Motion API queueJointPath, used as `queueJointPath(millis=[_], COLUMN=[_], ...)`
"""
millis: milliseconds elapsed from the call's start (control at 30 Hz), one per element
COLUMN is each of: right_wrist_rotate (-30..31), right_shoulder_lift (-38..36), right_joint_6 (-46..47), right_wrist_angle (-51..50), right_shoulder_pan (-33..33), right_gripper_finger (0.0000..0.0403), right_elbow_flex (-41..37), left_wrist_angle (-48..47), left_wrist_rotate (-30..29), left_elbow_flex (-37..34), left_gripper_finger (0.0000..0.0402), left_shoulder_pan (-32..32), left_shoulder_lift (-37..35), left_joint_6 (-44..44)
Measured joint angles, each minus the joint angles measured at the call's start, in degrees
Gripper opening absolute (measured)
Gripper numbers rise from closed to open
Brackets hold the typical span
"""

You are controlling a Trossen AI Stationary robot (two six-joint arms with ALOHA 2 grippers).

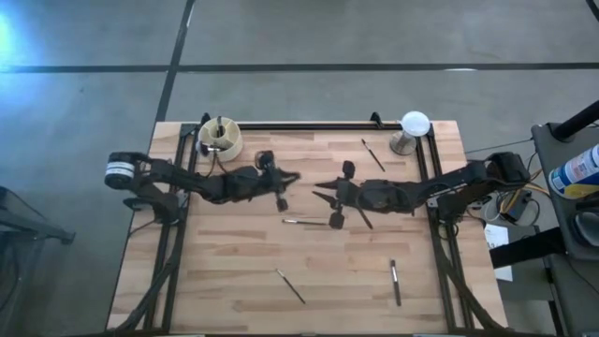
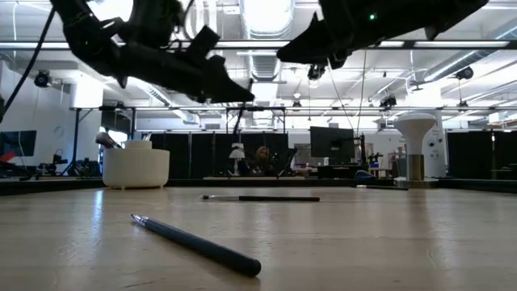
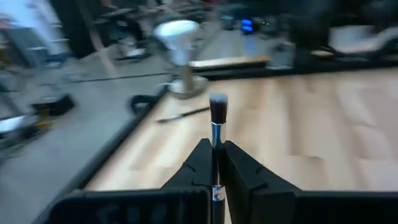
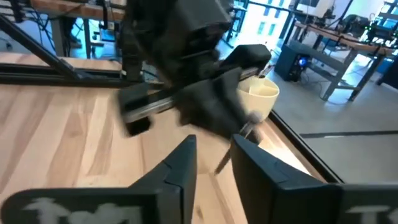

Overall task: Put items in baskets/containers
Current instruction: Put the eyeshadow brush into the organizer

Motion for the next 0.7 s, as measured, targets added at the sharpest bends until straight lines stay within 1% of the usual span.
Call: queueJointPath(millis=[67, 133, 233, 300, 400, 500, 600, 700], right_wrist_rotate=[0.0, 0.02, 0.05, 0.07, 0.05, 0.07, 0.05, 0.05], right_shoulder_lift=[-1.08, -1.74, -2.43, -2.88, -2.88, -2.7, -2.53, -2.45], right_joint_6=[-0.28, -0.39, -0.46, -0.61, -0.62, -0.87, -1.14, -1.25], right_wrist_angle=[-0.05, 0.02, 0.17, 0.05, 0.18, 0.82, 0.81, 0.9], right_shoulder_pan=[0.23, 0.32, 0.32, 0.32, 0.32, 0.3, 0.3, 0.3], right_gripper_finger=[0.0103, 0.0109, 0.0112, 0.0109, 0.01, 0.0091, 0.0082, 0.0073], right_elbow_flex=[-0.67, -1.1, -1.59, -2.03, -2.15, -2.18, -2.18, -2.18], left_wrist_angle=[2.68, 5.95, 12.12, 16.67, 24.39, 29.96, 32.19, 32.32], left_wrist_rotate=[-2.44, -6.32, -12.7, -14.75, -14.95, -14.23, -10.49, -7.11], left_elbow_flex=[-2.86, -6.35, -11.94, -15.49, -20.22, -23.5, -24.36, -23.31], left_gripper_finger=[0.0013, 0.0013, 0.0013, 0.0013, 0.0013, 0.0013, 0.0013, 0.0013], left_shoulder_pan=[1.66, 3.7, 7.52, 10.42, 15.84, 22.0, 27.93, 32.89], left_shoulder_lift=[-2.23, -5.21, -10.06, -12.79, -15.75, -16.66, -16.14, -14.36], left_joint_6=[0.05, 0.12, 1.04, 1.76, 2.05, 0.97, -0.91, -2.78])
